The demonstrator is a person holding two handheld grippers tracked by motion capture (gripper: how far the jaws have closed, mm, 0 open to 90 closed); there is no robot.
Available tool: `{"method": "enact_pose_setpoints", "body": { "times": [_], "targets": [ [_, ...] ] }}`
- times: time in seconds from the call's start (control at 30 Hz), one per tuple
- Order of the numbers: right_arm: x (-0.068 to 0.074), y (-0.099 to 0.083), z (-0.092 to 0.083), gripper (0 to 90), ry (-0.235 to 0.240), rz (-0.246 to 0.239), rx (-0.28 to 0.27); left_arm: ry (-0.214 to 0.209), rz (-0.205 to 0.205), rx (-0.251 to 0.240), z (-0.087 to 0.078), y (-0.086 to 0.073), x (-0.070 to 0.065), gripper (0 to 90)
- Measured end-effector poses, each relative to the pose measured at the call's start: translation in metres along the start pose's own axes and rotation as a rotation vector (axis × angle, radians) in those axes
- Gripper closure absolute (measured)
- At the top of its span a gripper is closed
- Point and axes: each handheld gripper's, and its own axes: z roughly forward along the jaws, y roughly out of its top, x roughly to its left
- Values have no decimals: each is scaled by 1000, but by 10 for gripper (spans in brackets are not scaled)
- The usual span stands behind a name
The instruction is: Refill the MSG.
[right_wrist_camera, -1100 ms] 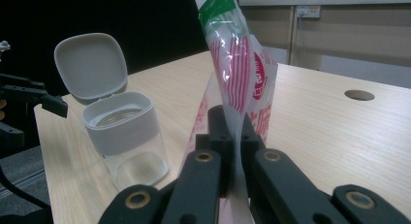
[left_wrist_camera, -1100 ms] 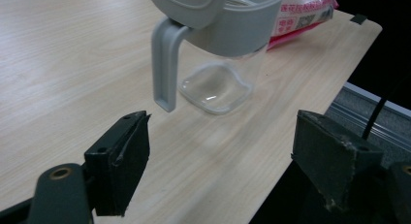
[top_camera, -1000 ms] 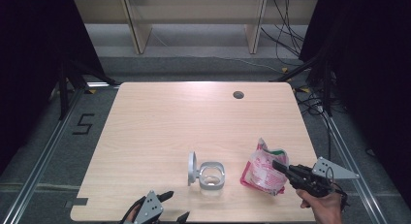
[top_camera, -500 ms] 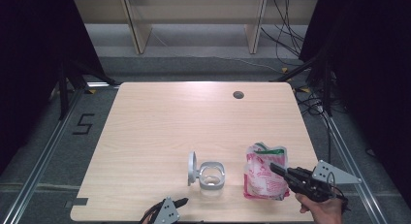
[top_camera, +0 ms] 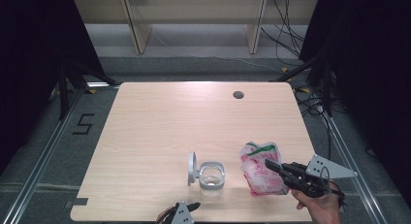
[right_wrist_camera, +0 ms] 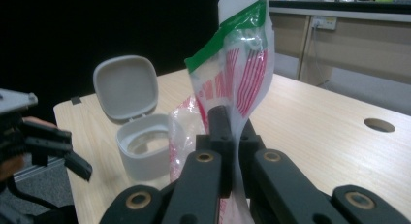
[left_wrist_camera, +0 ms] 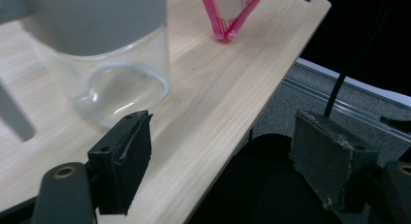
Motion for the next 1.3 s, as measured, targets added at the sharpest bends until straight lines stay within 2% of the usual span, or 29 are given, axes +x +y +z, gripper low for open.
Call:
{"method": "enact_pose_setpoints", "body": {
  "times": [0.03, 0.07, 0.1, 0.23, 0.27, 0.3, 0.37, 0.4, 0.43, 0.47, 0.5, 0.53, 0.67, 0.7, 0.73, 0.77, 0.8, 0.83, 0.9, 0.93, 1.03, 1.07, 1.1, 1.13, 1.17, 1.2, 1.23, 1.27, 1.3],
  "targets": [
    [0, 2, 0, 900, 11, 1, -5, -14, -19, -13, 4, 0, -2, 219],
    [-1, 5, 0, 900, 10, -3, -12, -11, -14, -14, 7, 1, -4, 219],
    [2, 7, -1, 900, 16, 28, 2, -6, -7, -23, 10, 2, -5, 219],
    [3, 18, 0, 900, 19, -11, -24, -21, -10, -41, 14, 8, -8, 224],
    [2, 20, 0, 900, 32, -25, -30, 6, 15, -44, 15, 9, -8, 227],
    [6, 22, -1, 900, 20, 6, -14, 0, 1, -58, 17, 10, -9, 228],
    [5, 26, 0, 900, 32, -13, -19, -2, -5, -73, 22, 12, -10, 230],
    [6, 28, 0, 900, 26, -29, -31, -4, -2, -70, 24, 13, -10, 230],
    [7, 30, 0, 900, 47, -12, -18, 6, 9, -64, 26, 14, -11, 232],
    [7, 32, 0, 900, 27, -34, -36, 4, 7, -66, 28, 15, -12, 235],
    [8, 34, -1, 900, 52, -15, -22, -4, 4, -69, 31, 15, -13, 237],
    [8, 36, -1, 900, 36, -32, -31, 4, 11, -75, 33, 16, -15, 239],
    [10, 42, -3, 900, 44, -47, -47, -7, 12, -81, 43, 16, -22, 257],
    [12, 43, -4, 900, 45, -55, -44, 2, 32, -70, 45, 17, -23, 257],
    [13, 44, -3, 900, 50, -56, -49, -4, 23, -74, 47, 17, -24, 258],
    [14, 46, -4, 900, 43, -67, -42, 10, 37, -71, 48, 18, -25, 260],
    [15, 47, -4, 900, 47, -71, -48, -1, 29, -79, 50, 18, -27, 261],
    [17, 47, -5, 900, 53, -48, -39, 7, 15, -96, 52, 19, -29, 262],
    [20, 48, -5, 900, 62, -36, -43, -1, 17, -101, 54, 21, -29, 266],
    [19, 49, -5, 900, 66, -61, -42, 11, 30, -94, 53, 22, -29, 269],
    [24, 50, -5, 900, 90, -41, -19, -1, 15, -111, 58, 24, -31, 270],
    [23, 50, -4, 900, 67, -73, -38, 6, 21, -111, 59, 24, -31, 270],
    [25, 50, -4, 900, 76, -52, -36, -4, 24, -101, 60, 24, -30, 271],
    [25, 50, -3, 900, 81, -51, -37, 9, 12, -119, 61, 25, -32, 271],
    [27, 50, -3, 900, 90, -37, -40, 9, 27, -104, 61, 25, -31, 272],
    [26, 51, -3, 900, 94, -50, -30, 15, 27, -117, 63, 26, -32, 272],
    [28, 52, -3, 900, 96, -32, -18, 14, 23, -118, 63, 27, -32, 272],
    [27, 52, -1, 900, 91, -72, -47, 13, 31, -115, 64, 28, -31, 272],
    [28, 53, -1, 900, 99, -65, -40, 20, 31, -125, 65, 29, -32, 272]
  ]
}}
